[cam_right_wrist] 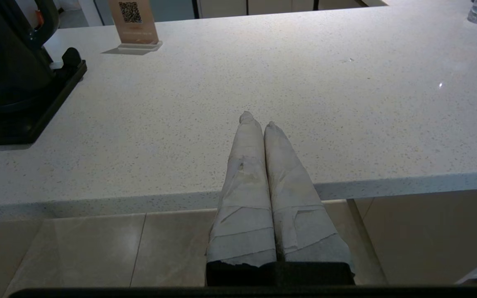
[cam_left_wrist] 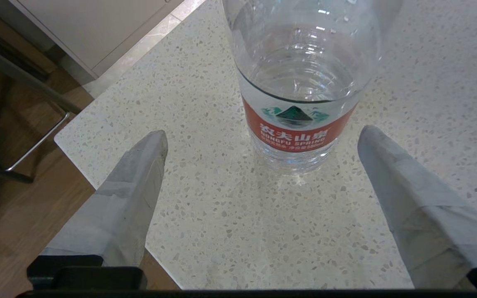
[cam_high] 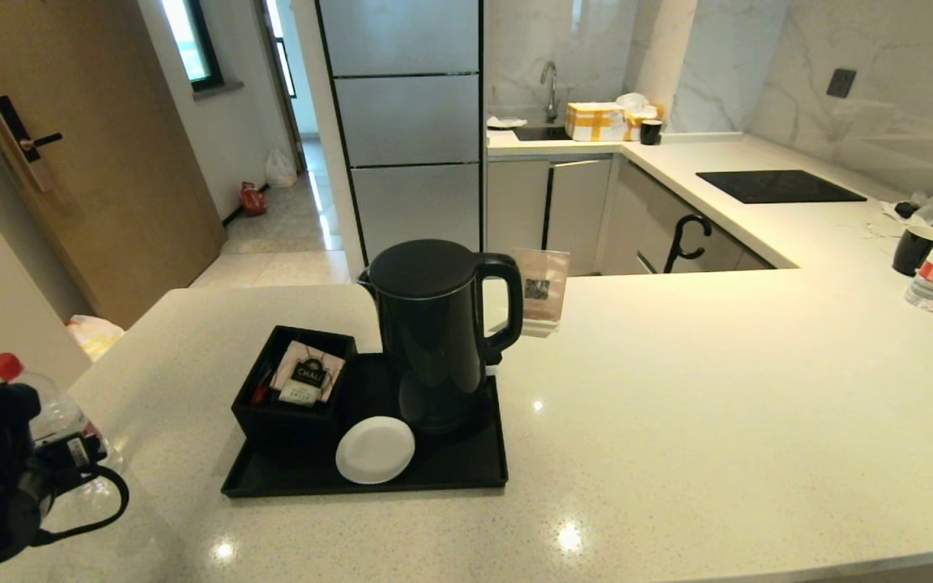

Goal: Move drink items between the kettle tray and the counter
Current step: Return the bottled water to its original position

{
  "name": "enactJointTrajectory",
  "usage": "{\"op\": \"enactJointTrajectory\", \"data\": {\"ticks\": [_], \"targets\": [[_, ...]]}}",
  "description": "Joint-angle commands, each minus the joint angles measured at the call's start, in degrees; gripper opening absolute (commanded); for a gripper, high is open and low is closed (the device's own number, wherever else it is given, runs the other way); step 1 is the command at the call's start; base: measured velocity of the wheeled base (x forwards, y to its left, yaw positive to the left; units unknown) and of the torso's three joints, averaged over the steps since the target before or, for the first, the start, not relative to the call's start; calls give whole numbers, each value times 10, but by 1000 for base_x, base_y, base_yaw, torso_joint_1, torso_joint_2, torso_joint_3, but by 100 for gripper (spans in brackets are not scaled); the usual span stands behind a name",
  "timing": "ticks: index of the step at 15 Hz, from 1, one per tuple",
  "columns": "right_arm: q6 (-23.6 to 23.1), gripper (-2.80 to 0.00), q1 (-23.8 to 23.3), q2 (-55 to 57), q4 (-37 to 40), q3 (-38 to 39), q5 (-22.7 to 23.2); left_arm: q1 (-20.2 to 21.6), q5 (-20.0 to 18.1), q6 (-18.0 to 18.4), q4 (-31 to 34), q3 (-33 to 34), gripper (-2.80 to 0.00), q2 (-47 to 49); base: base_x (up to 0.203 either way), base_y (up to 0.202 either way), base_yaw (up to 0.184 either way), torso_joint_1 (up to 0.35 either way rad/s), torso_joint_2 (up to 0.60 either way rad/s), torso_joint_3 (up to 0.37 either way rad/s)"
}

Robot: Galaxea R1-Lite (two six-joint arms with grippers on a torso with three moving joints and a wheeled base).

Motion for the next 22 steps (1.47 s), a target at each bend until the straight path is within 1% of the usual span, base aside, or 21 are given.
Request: {"op": "enactJointTrajectory", "data": {"ticks": [1,11,12,14,15,16,17,22], "targets": [[0,-280,0,1,0,0,0,0,2,-1,-3,0,0,2,0,0,0,0,0,0],[0,-280,0,1,0,0,0,0,2,0,-4,0,0,2,0,0,0,0,0,0],[0,-280,0,1,0,0,0,3,-2,25,-33,-8,0,14,0,0,0,0,0,0],[0,-280,0,1,0,0,0,12,-6,83,-184,-42,0,72,0,0,0,0,0,0],[0,-280,0,1,0,0,0,18,-6,103,-218,-60,0,85,0,0,0,0,0,0],[0,-280,0,1,0,0,0,22,-5,117,-209,-76,0,81,0,0,0,0,0,0],[0,-280,0,1,0,0,0,25,-3,123,-204,-82,0,83,0,0,0,0,0,0],[0,-280,0,1,0,0,0,25,-3,123,-204,-82,0,83,0,0,0,0,0,0]]}}
